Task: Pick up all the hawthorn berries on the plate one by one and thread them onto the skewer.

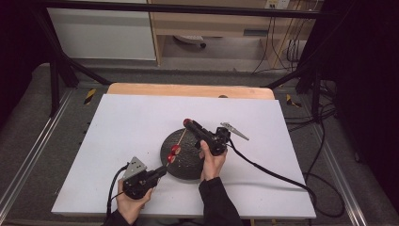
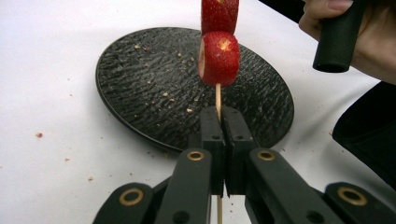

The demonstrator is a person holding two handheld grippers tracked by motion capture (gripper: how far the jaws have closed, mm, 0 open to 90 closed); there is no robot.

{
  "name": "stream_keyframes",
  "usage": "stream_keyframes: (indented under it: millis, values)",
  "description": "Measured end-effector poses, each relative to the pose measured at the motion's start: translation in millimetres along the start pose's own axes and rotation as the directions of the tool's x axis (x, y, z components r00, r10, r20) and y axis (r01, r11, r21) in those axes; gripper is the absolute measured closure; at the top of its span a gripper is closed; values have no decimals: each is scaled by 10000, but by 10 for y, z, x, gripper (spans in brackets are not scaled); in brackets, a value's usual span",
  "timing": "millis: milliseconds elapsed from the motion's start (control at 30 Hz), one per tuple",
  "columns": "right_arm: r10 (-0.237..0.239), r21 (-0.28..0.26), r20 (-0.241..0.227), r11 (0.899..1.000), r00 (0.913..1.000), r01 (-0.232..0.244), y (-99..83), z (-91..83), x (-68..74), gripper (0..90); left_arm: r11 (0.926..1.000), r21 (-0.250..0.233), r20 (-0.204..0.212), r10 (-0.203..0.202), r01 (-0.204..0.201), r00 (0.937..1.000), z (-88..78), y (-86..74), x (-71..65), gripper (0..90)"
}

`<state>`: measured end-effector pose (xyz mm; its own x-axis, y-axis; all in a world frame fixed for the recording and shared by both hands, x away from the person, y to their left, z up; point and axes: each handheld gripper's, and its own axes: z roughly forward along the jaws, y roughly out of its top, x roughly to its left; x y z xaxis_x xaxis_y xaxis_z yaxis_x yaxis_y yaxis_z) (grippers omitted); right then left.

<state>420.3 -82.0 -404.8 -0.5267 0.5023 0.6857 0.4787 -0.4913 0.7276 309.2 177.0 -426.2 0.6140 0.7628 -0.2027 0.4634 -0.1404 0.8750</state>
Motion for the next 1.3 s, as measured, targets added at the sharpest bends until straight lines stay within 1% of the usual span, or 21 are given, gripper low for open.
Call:
stream_keyframes:
  millis: [133, 167, 267, 333, 433, 467, 500, 567, 800, 900, 1033, 1100, 1167, 1233, 1300]
  values:
    - [169, 31, -1, 9999, 9999, -169, -6, 17, -13, 638, 10000, -46, -152, -88, 87, 9998, -28, -9, -37, 884]
    - [189, -9, 67, 9998, 9998, -189, -9, 18, -17, 638, 10000, -31, -221, -78, 77, 9997, -26, -18, -48, 884]
    - [239, -192, 78, 9995, 9997, -238, -13, 20, -14, 639, 9999, -53, -400, -122, 120, 9991, -17, -33, -70, 885]
    - [268, -221, 50, 9994, 9996, -267, -19, 20, -16, 639, 9996, -133, -440, -244, 238, 9987, -7, -29, -80, 884]
    - [431, -121, 4, 9990, 9991, -430, -44, 24, -16, 639, 9990, -216, -446, -413, 403, 9982, 29, -11, -113, 884]
    - [410, -55, -15, 9991, 9992, -410, -56, 27, -22, 639, 9990, -214, -484, -413, 403, 9980, 44, 3, -120, 884]
    - [495, -5, -17, 9988, 9988, -495, -69, 26, -21, 639, 9988, -190, -465, -451, 442, 9979, 60, 20, -121, 884]
    - [449, 13, -31, 9990, 9990, -449, -85, 24, -23, 639, 9984, -171, -436, -545, 538, 9976, 92, 48, -115, 884]
    - [228, 91, 2, 9997, 9997, -228, -87, -2, 2, 639, 9982, -92, -288, -589, 587, 9978, 154, 108, -77, 884]
    - [237, 222, 3, 9995, 9997, -237, -112, -1, 0, 640, 9979, -100, -251, -640, 638, 9976, 162, 136, -57, 884]
    - [215, 333, -3, 9992, 9998, -215, -145, -1, -2, 639, 9981, -52, -197, -617, 616, 9979, 180, 173, -40, 884]
    - [115, 356, -21, 9993, 9999, -115, -152, -7, 0, 639, 9983, -36, -162, -589, 589, 9981, 189, 184, -32, 884]
    - [159, 427, -29, 9990, 9999, -158, -162, -14, 13, 639, 9981, -24, -118, -618, 617, 9980, 198, 191, -26, 884]
    - [-2, 467, -15, 9989, 10000, 3, -175, -18, 12, 639, 9980, -16, -74, -630, 630, 9980, 209, 193, -18, 884]
    - [4, 561, -36, 9984, 10000, -2, -190, -25, 18, 639, 9981, -22, -40, -610, 610, 9981, 217, 189, -19, 884]
